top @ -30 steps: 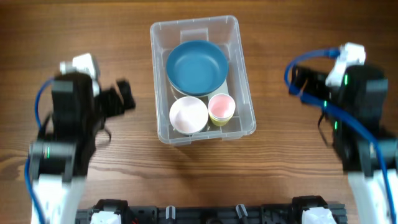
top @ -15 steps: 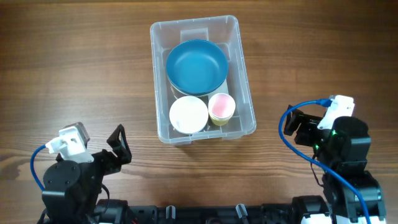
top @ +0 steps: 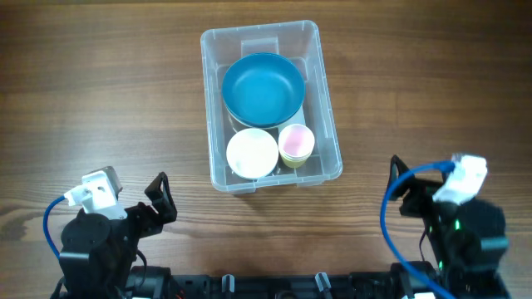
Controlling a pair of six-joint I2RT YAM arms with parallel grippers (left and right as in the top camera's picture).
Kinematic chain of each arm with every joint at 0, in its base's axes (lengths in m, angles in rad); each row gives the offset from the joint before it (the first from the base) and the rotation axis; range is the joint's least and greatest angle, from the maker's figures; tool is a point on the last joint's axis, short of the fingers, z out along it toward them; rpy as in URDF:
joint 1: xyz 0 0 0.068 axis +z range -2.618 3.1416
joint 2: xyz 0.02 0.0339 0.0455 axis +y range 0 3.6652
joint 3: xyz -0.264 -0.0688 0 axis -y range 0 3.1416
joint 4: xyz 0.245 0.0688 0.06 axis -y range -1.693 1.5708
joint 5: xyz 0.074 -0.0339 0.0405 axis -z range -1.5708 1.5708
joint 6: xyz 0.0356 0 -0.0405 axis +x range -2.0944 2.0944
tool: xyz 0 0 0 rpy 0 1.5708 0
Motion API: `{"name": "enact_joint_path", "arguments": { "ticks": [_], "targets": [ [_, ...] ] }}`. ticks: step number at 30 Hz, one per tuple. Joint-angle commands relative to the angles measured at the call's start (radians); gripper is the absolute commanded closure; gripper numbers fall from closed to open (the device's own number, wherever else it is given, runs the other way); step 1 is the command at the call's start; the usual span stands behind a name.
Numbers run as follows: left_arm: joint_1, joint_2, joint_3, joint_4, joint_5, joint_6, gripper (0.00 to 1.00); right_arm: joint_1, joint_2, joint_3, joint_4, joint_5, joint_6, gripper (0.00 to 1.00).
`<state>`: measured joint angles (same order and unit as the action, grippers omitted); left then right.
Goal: Pack container
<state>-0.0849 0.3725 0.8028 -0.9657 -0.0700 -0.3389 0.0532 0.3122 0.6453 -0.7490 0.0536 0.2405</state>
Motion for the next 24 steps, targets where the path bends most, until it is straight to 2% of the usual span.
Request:
{"name": "enact_joint_path", "arguments": {
  "ticks": [1,3,4,6,9,11,14,15,24],
  "targets": [
    [0.002,-0.003,-0.006,0.003,-0.01,-0.01,0.0,0.0,-0.217,-0.138,0.003,0.017,-0.012,0.0],
    [0.002,-0.003,-0.006,0.003,-0.01,-0.01,0.0,0.0,-0.308,-0.235,0.078,0.01,-0.002,0.0],
    [0.002,-0.003,-0.006,0.003,-0.01,-0.01,0.0,0.001,-0.299,-0.27,0.146,0.001,-0.003,0.0],
    [0.002,-0.003,-0.006,0.003,-0.01,-0.01,0.0,0.001,-0.309,-0.377,0.383,-0.002,-0.003,0.0],
    [0.002,-0.003,-0.006,0.003,-0.01,-0.01,0.0,0.001,-0.309,-0.552,0.826,0.021,-0.006,0.01],
    [0.002,-0.003,-0.006,0.003,-0.01,-0.01,0.0,0.001,-0.309,-0.644,1.017,0.033,-0.065,0.0],
    [0.002,-0.003,-0.006,0.003,-0.01,-0.01,0.0,0.001,-0.309,-0.64,0.853,-0.088,-0.298,0.0],
    [0.002,-0.003,-0.006,0.003,-0.009,-0.01,0.0,0.001,-0.309,-0.639,0.74,-0.125,-0.298,0.0],
    [0.002,-0.003,-0.006,0.003,-0.01,-0.01,0.0,0.003,-0.307,-0.64,0.752,-0.126,-0.286,0.0]
  ]
}}
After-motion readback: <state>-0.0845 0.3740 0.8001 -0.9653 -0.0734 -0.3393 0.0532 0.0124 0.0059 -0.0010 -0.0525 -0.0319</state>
